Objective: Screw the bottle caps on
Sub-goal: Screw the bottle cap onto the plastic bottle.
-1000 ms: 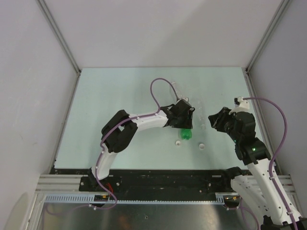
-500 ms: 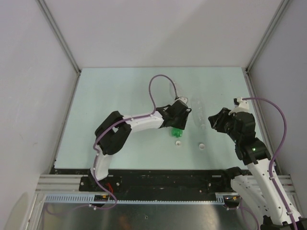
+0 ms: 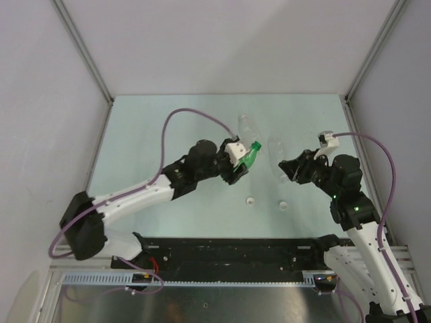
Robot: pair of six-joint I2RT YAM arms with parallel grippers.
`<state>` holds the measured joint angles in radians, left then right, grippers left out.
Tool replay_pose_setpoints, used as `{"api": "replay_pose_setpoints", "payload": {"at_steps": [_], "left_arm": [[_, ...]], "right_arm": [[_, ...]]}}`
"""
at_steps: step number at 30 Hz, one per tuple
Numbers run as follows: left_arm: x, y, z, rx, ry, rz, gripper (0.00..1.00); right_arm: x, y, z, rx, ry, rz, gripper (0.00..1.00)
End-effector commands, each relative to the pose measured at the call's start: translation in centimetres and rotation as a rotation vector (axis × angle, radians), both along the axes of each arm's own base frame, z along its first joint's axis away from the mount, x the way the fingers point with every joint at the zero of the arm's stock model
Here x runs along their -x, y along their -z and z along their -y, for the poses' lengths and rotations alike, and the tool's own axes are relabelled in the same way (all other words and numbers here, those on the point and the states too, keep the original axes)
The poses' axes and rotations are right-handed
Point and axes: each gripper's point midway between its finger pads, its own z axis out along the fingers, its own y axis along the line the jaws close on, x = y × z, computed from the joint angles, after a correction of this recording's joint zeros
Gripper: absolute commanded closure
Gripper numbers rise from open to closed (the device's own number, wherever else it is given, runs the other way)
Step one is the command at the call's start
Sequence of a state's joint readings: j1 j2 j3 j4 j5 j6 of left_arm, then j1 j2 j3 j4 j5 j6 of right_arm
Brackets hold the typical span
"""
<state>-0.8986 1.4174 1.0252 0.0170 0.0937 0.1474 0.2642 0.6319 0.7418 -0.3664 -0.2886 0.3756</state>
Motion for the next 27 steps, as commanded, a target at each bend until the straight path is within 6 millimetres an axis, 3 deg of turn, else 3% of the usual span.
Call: {"api": "replay_pose_setpoints", "payload": {"at_steps": [1,8,12,18,27], "left_arm": [[3.7,-3.3,-0.5,0.035,0.358,0.304,0.99],[8.8,-4.1,-2.2,0.035,0.636,0.461,1.0],[10.5,-4.0,-2.5,0.052,0.708,0.457,1.0],[11.1,-2.6,-2.9,0.026,0.737,0.409,1.0],[11.3,-2.6,-3.0,0.032,0.736,0.374,1.0]], "right_arm": [[1.4,-5.2,-2.1,-0.029,-0.17,0.175,0.9],[4.5,-8.3,-5.2,-0.078,-0.407,0.269,0.89],[5.4,-8.2,-7.0,-0.031,-0.485,0.279,0.87],[7.8,-8.4,-9.6,0.037,-0.618,0.327,0.87],[7.8,-6.9,-9.2,0.138,-0.584,0.292,0.87]]}}
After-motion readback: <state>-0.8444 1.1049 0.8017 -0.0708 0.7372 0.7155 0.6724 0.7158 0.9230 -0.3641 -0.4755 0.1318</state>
